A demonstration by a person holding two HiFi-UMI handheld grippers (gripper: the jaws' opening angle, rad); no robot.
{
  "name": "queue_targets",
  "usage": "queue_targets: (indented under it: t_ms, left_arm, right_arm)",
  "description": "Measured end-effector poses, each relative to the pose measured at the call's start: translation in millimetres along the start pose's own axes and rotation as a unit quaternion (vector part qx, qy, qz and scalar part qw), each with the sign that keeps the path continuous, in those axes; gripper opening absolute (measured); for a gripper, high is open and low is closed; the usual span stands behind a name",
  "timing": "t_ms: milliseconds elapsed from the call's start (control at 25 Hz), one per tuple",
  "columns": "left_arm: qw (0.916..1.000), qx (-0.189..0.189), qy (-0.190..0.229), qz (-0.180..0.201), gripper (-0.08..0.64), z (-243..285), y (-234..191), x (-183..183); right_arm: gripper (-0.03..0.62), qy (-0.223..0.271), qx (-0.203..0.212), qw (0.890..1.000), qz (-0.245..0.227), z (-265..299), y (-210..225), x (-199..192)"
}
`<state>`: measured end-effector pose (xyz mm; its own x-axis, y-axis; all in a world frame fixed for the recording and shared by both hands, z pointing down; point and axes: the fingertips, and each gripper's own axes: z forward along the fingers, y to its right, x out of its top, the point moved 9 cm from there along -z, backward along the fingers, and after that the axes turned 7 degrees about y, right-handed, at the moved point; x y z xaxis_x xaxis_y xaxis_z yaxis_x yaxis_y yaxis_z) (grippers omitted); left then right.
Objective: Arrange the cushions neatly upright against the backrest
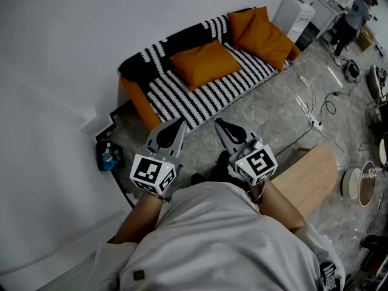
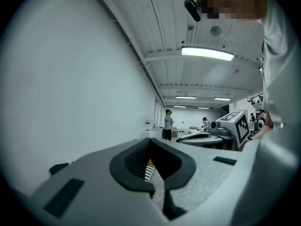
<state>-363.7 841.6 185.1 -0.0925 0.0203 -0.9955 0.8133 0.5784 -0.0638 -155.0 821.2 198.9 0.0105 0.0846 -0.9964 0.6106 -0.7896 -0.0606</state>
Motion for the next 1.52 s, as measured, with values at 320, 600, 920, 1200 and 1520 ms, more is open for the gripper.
queue_targets:
  t_ms: [320,600,920,1200,1520]
  left_arm:
    - [1.0000,-0.002,-0.003,-0.008,0.009,10,4,-1]
    - [0.9999,0.001,-0.007,-0.015,0.009,23,6,-3]
    - [0.9995,0.010,-0.022,-0.021,0.009,55,3,-14]
    - [0.9991,0.004,-0.039,-0.019,0.009,118,0,-25]
    - [0.9988,0.004,-0.046,-0.020,0.009,216,10,-39]
  right_arm:
    - [0.025,-0.001,-0.004,1.000,0.001,-7,13,1]
    - [0.025,0.020,-0.019,0.999,0.022,-12,32,1]
    - [0.025,0.005,-0.017,0.999,0.038,-12,74,-14]
    - [0.025,0.002,-0.026,0.998,0.052,-11,136,-28]
    - [0.026,-0.013,-0.042,0.998,0.052,-26,239,-44]
